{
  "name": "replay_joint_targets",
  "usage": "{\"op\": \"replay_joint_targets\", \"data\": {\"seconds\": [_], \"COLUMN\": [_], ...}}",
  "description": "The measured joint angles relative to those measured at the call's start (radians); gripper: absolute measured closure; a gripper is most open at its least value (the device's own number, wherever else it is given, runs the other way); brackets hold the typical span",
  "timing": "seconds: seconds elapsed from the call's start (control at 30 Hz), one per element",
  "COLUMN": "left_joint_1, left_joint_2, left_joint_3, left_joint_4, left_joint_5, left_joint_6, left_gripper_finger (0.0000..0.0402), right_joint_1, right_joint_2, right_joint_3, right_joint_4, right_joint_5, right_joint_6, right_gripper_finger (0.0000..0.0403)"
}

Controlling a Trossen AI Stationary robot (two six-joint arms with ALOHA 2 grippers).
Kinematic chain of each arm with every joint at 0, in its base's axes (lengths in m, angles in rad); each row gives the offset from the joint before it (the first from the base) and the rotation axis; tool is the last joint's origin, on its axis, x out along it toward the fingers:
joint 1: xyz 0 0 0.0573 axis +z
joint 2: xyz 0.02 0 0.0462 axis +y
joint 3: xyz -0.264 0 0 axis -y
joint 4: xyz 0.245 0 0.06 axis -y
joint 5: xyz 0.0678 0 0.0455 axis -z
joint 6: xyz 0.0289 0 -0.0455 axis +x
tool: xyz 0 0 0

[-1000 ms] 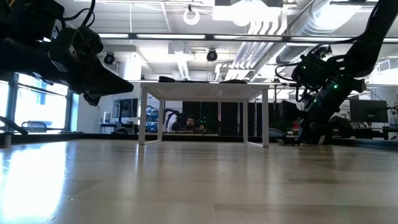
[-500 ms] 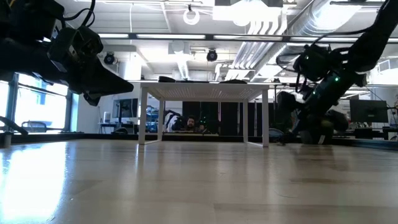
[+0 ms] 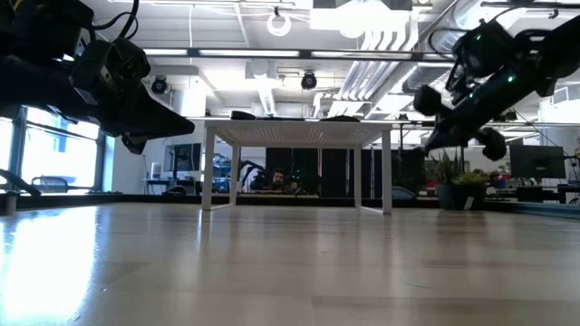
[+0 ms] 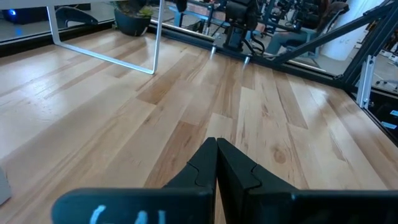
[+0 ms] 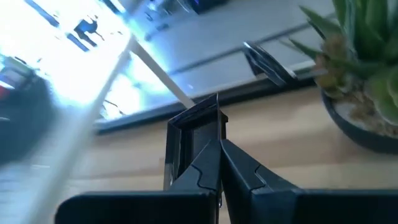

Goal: Pick & Place Mini shaped plates
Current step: Stack the square bowl on top of the square bowls on the shelf

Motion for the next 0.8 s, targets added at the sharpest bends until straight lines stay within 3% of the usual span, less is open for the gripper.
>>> {"op": "replay_joint_targets", "data": {"seconds": [0.2,0.4,0.6,0.8], "left_joint_1": [0.0,0.0,0.0,0.0], "left_joint_2": [0.0,0.0,0.0,0.0], "left_joint_3": [0.0,0.0,0.0,0.0], "left_joint_4": [0.0,0.001,0.002,0.009], "left_joint_5": [-0.003,-0.003,-0.003,-0.002], "left_joint_6": [0.0,0.0,0.0,0.0], "left_gripper_finger": [0.0401,0.0401,0.0401,0.0401], "right_joint_1": [0.074,0.137,0.172,0.196], "right_joint_2": [-0.123,-0.136,-0.057,0.118], "right_joint_3": [0.046,0.211,0.391,0.546], "right_joint_4": [-0.04,-0.136,-0.156,-0.153], "right_joint_5": [0.07,0.125,0.109,0.08], "right_joint_6": [-0.006,-0.071,-0.093,-0.069], "right_gripper_finger": [0.0403,0.0403,0.0403,0.0403]}}
